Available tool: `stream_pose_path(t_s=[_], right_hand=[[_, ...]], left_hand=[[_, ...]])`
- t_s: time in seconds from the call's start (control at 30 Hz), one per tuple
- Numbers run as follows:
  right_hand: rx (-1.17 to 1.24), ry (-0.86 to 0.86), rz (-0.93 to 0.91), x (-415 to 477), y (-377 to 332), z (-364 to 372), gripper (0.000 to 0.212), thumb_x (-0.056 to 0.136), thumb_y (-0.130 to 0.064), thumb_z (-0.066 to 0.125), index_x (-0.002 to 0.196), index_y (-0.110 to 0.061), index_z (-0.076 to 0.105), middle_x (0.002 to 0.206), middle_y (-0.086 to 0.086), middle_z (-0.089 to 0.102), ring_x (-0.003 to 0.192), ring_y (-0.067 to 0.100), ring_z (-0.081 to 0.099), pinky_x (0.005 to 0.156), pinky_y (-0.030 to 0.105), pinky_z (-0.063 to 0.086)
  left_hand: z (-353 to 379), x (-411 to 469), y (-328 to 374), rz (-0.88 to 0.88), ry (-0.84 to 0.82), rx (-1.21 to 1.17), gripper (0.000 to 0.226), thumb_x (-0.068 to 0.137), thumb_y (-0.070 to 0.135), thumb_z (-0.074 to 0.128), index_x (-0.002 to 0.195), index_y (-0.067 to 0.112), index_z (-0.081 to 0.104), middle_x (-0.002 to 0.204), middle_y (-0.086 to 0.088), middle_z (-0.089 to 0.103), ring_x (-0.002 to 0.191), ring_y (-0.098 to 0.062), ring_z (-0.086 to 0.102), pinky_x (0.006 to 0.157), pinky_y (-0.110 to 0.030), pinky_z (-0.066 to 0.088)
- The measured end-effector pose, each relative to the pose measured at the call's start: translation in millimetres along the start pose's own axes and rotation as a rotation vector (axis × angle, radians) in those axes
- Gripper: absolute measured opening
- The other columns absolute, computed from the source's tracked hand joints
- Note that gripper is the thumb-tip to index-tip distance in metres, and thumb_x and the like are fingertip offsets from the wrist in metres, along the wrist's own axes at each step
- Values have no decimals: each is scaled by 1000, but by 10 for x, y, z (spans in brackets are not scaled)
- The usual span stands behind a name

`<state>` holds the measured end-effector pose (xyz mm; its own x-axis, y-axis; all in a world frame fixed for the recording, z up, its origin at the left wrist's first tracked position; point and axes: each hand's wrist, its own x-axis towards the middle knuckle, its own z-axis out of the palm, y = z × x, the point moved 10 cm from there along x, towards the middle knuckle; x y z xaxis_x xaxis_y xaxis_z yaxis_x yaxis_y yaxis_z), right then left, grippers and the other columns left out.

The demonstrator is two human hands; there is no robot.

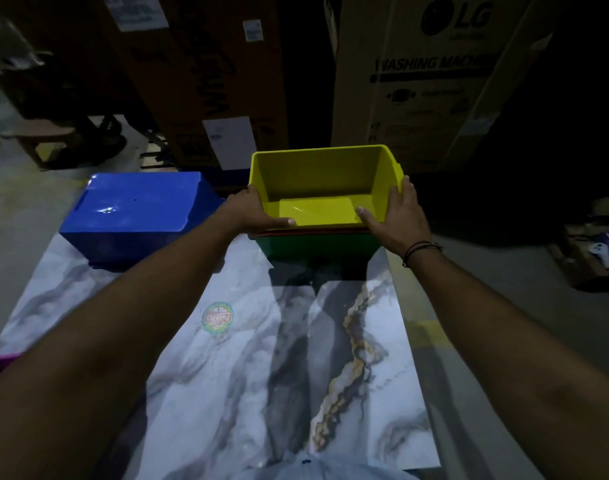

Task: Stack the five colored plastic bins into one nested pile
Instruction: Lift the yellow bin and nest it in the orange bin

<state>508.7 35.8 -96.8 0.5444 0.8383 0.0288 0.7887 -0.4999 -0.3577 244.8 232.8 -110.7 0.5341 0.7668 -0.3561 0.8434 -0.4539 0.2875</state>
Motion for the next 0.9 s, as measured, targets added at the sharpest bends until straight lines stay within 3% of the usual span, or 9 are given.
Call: stream_pose_path(t_s=[0.13,0.33,0.47,0.6,0.9], right_hand=[[-6,-45,16,-62,5,36,109,86,-82,37,158,-3,16,168,16,-4,156,31,1,123,50,20],[44,-141,-7,-91,56,52,115,82,-83,44,159,-5,7,169,7,-11,153,32,20,114,47,36],[65,-154,-8,-64,75,67,121,80,-83,49,159,-3,4,169,9,-8,154,30,17,117,45,33],[73,-159,1,-54,72,83,120,80,-80,52,159,-3,5,169,11,-7,154,31,16,119,45,29],[66,-201,38,-36,112,170,122,77,-85,49,159,-6,5,169,8,-10,146,39,32,114,49,35]], left_hand=[[17,-4,33,-3,-8,-16,138,56,89,69,155,5,22,146,-18,50,121,-35,58,95,-47,56],[16,-6,53,-52,-15,60,143,54,91,68,155,1,21,147,-21,47,122,-37,56,95,-45,54],[37,-4,48,-73,-34,97,155,43,99,59,156,1,20,149,-21,46,129,-41,50,103,-49,48],[60,1,5,-100,-33,206,154,44,105,49,158,6,19,155,-20,40,144,-49,27,113,-60,29],[103,-84,-6,-107,11,71,145,55,95,61,161,11,10,159,-17,36,145,-50,25,114,-61,30]])
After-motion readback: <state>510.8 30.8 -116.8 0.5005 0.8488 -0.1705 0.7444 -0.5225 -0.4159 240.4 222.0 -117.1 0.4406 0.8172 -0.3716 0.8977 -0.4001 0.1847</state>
